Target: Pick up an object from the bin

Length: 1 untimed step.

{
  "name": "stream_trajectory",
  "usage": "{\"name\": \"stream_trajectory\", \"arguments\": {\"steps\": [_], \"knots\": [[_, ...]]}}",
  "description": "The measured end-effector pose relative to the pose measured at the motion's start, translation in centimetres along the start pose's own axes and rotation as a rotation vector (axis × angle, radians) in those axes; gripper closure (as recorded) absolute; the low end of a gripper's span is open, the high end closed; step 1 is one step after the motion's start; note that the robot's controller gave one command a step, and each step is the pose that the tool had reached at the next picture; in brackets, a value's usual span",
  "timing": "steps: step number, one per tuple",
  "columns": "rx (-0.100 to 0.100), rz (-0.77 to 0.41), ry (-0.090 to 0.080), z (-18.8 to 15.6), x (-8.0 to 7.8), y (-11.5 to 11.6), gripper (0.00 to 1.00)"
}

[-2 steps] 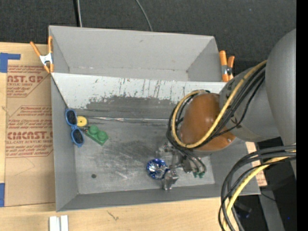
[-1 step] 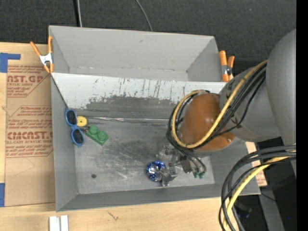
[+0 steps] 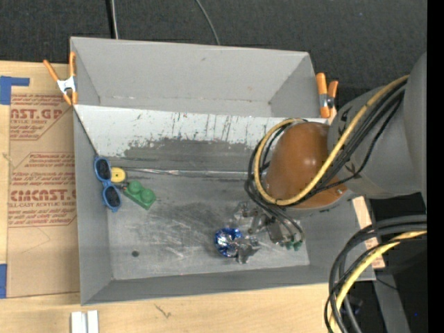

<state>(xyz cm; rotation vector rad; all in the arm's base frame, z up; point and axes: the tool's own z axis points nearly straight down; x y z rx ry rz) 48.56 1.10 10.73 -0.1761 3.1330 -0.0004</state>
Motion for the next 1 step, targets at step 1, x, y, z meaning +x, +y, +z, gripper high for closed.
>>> {"name": "stream_trajectory", "arguments": {"steps": [1], "knots": [[0.000, -0.001, -0.004, -7.09, -0.20, 0.03, 1.00]]}}
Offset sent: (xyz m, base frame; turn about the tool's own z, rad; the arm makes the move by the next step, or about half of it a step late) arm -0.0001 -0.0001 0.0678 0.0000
